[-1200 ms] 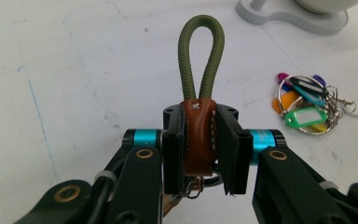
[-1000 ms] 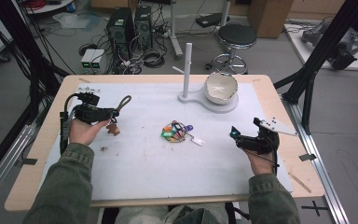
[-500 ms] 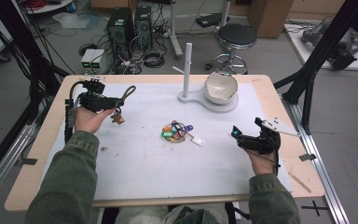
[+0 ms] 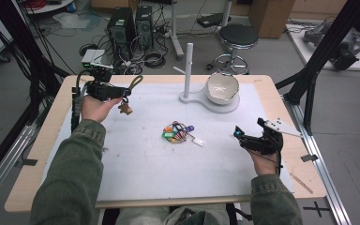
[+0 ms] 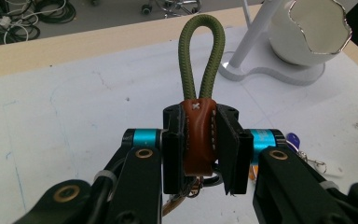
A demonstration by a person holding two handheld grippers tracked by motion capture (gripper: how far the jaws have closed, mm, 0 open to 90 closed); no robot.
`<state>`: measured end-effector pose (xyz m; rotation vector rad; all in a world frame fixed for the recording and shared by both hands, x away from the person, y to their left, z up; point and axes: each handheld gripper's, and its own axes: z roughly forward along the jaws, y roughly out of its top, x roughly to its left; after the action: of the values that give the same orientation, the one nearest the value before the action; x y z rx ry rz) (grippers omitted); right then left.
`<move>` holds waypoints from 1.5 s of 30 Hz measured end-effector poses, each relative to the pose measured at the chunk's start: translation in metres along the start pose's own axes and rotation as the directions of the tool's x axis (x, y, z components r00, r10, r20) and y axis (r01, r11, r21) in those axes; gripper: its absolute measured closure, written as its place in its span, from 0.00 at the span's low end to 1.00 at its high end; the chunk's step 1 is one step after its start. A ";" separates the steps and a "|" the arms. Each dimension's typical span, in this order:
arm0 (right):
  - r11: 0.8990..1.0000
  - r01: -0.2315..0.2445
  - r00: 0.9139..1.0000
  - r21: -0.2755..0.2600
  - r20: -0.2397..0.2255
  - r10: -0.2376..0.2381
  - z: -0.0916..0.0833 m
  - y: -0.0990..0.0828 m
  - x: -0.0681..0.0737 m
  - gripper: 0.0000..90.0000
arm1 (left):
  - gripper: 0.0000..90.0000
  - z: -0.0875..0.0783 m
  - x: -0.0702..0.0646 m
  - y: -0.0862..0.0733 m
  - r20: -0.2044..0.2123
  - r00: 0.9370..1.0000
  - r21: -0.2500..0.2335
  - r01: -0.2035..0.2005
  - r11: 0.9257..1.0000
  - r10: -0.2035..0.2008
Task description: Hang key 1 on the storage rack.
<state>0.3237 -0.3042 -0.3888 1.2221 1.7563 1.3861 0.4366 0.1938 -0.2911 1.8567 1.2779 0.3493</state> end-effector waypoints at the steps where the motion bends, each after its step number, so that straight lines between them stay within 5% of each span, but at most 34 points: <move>1: 1.000 -0.003 1.000 -0.001 0.001 0.003 0.000 0.000 0.000 0.01 | 0.81 0.000 -0.001 0.003 -0.002 1.000 0.000 -0.006 1.000 0.006; 14: 1.000 0.008 1.000 0.004 0.005 -0.009 0.001 -0.001 -0.001 0.01 | 0.81 0.023 -0.022 0.043 0.053 0.998 -0.012 -0.036 0.999 0.036; 23: 1.000 -0.005 1.000 0.005 0.005 0.005 -0.001 -0.002 -0.004 0.01 | 0.81 0.039 -0.027 0.057 0.081 0.997 -0.028 -0.010 1.000 0.012; 35: 1.000 -0.008 1.000 0.009 0.002 0.008 -0.002 -0.003 -0.004 0.01 | 0.81 0.063 -0.027 0.060 0.145 0.988 -0.069 0.065 0.995 -0.055; 45: 1.000 -0.014 1.000 0.005 0.001 0.014 -0.002 -0.004 -0.005 0.01 | 0.81 0.084 -0.038 0.055 0.148 0.989 -0.050 0.031 0.998 -0.023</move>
<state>0.3226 -0.3101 -0.3920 1.2394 1.7543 1.3897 0.5081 0.1133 -0.2928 1.7855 1.1815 0.2240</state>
